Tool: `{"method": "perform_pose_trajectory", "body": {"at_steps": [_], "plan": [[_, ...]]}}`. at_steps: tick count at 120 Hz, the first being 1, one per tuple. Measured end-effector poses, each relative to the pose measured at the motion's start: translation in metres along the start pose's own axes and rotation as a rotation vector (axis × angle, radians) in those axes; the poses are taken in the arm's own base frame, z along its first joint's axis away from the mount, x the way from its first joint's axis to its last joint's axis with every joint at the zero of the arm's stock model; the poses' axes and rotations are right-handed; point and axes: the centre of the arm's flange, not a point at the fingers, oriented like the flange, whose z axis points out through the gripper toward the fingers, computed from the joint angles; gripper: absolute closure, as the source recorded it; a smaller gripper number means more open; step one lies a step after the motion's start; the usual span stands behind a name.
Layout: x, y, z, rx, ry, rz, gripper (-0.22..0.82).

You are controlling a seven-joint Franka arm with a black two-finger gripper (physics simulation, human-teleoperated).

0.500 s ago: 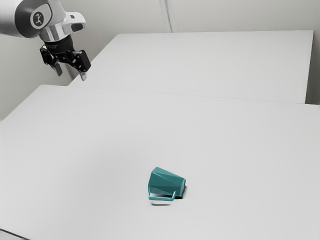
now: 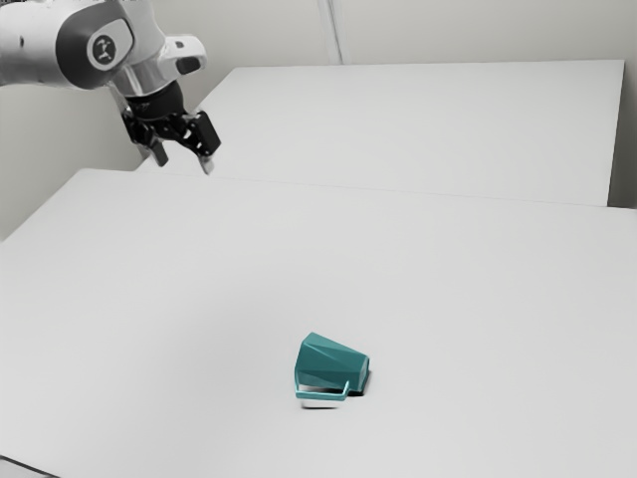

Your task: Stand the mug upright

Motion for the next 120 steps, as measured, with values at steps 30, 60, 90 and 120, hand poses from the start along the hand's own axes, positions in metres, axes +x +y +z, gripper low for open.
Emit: {"method": "perform_pose_trajectory", "body": {"at_steps": [30,60,90,120], "plan": [[-0.025,0.032,0.115,-0.284,-0.211,-0.103,0.00],[-0.033,0.047,0.197,-0.425,-0.329,-0.224,0.00],[-0.042,0.063,0.263,-0.579,-0.443,-0.370,0.00],[-0.044,0.080,0.307,-0.694,-0.531,-0.474,0.00]]}}
